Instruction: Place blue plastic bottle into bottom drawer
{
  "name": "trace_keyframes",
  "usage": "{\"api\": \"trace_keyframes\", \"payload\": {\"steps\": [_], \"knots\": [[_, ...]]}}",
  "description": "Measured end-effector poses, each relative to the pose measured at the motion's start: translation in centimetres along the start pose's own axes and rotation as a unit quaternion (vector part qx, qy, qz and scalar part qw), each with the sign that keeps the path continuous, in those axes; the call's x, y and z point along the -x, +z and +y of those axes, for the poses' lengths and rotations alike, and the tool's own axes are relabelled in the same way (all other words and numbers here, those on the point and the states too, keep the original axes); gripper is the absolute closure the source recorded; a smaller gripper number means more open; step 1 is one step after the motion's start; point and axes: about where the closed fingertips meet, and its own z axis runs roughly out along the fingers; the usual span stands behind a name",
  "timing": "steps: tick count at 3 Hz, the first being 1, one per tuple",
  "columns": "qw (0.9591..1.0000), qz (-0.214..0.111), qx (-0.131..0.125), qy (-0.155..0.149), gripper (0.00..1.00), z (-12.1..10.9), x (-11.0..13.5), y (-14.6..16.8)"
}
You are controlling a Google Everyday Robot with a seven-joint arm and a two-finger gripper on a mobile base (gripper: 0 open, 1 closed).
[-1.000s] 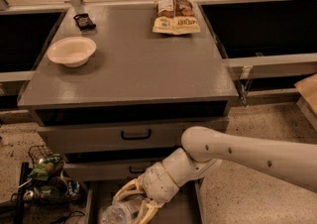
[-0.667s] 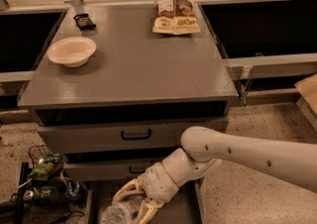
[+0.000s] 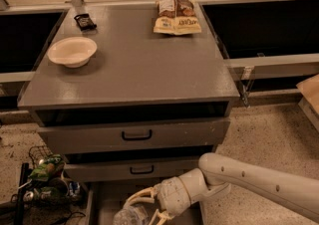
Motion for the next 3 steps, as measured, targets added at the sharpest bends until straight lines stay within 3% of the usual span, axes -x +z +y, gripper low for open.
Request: {"api": "trace_keyframes", "payload": {"steps": [1, 3], "knots": [[1.0, 0.0, 0.0, 0.0, 1.0, 0.0, 0.0, 0.0], [0.9983, -0.055, -0.02, 0.002, 1.0, -0.5, -2.9, -1.5]]}}
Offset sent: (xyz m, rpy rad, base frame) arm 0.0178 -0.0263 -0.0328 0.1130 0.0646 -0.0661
